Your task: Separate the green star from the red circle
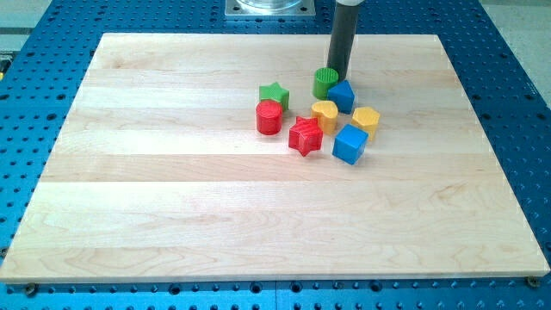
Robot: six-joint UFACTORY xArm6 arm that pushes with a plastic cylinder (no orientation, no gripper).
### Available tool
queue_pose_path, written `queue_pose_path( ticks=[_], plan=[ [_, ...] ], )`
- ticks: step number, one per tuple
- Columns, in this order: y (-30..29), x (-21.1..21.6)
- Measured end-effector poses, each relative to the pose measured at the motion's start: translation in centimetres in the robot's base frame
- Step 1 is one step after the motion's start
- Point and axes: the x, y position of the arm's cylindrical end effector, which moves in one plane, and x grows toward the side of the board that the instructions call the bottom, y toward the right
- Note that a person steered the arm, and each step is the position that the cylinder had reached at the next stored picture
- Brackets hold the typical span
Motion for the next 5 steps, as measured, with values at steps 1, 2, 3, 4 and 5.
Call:
queue_pose_path(
  ticks=[1, 2, 3, 4, 5],
  plan=[
    [-1.4, 0.0],
    [-3.7, 0.0],
    [-6.0, 0.2],
    [-6.2, 0.2],
    [-8.0, 0.2]
  ],
)
